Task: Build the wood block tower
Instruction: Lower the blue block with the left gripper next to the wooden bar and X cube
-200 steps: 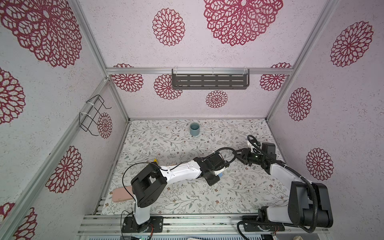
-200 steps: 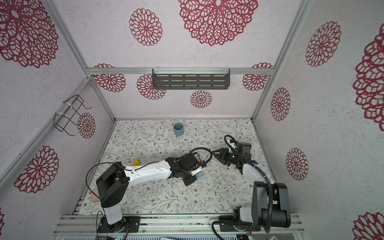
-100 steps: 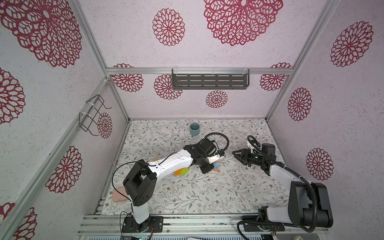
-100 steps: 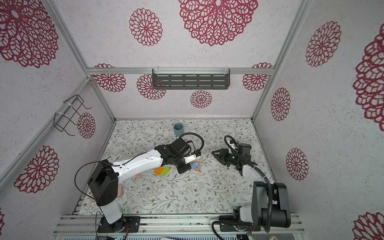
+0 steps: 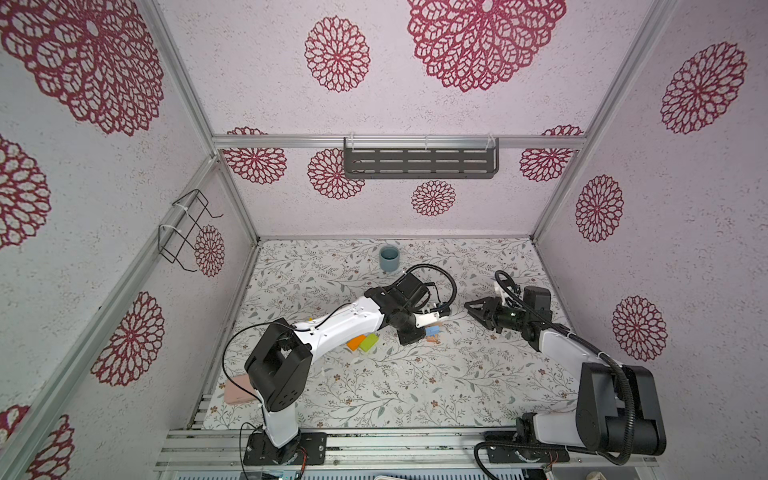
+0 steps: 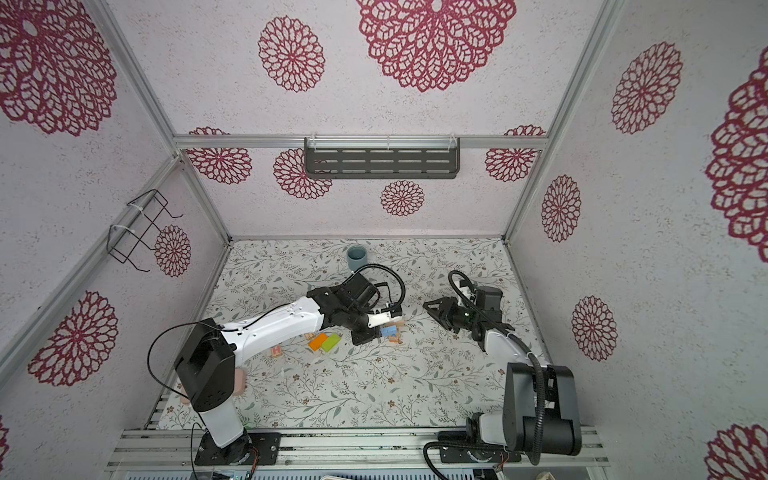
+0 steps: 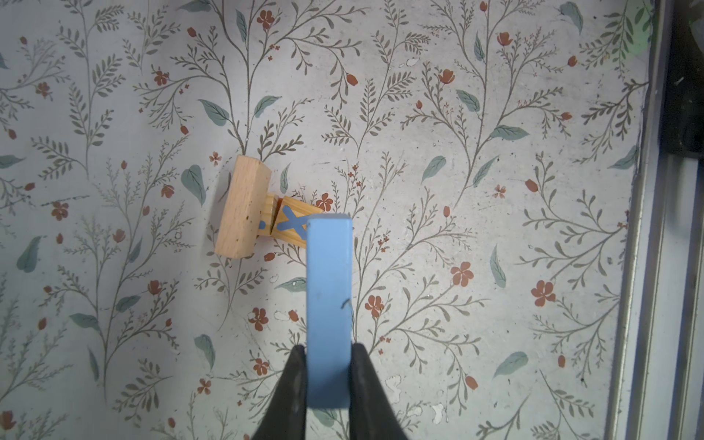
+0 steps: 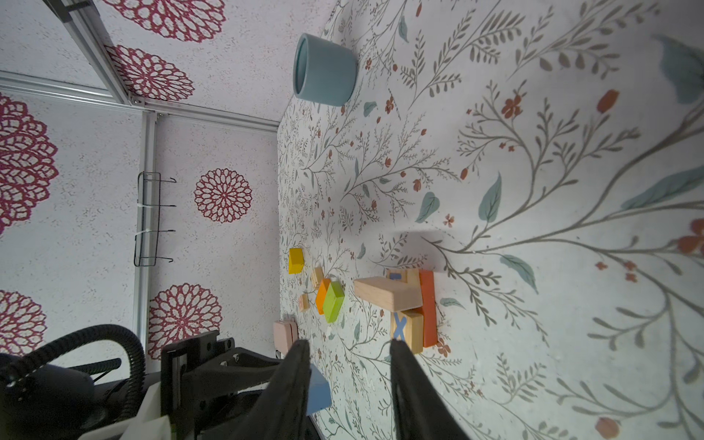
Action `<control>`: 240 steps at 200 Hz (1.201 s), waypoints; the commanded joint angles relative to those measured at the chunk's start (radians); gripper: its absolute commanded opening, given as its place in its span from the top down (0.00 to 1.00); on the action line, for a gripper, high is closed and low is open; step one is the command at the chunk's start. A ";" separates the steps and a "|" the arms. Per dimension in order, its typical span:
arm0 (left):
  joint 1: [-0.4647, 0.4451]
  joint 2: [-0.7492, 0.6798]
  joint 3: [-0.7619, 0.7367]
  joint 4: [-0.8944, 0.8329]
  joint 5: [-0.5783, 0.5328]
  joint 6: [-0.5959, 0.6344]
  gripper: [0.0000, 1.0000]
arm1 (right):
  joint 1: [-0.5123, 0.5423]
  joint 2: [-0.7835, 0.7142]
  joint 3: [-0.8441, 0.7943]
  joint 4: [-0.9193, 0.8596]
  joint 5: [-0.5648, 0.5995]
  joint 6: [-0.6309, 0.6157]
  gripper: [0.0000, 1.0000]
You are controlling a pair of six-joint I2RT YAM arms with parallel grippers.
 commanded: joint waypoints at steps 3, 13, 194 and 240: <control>-0.007 0.028 0.023 0.009 0.026 0.114 0.88 | -0.003 -0.006 0.013 0.026 -0.020 0.002 0.62; -0.006 0.041 0.035 0.010 0.031 0.122 0.88 | -0.003 -0.006 0.013 0.025 -0.019 0.002 0.62; 0.001 0.234 0.187 -0.034 -0.004 0.240 0.91 | -0.004 0.004 0.006 0.028 -0.021 -0.003 0.62; 0.004 0.254 0.207 -0.036 -0.009 0.242 0.92 | -0.004 0.001 0.001 0.027 -0.022 -0.003 0.62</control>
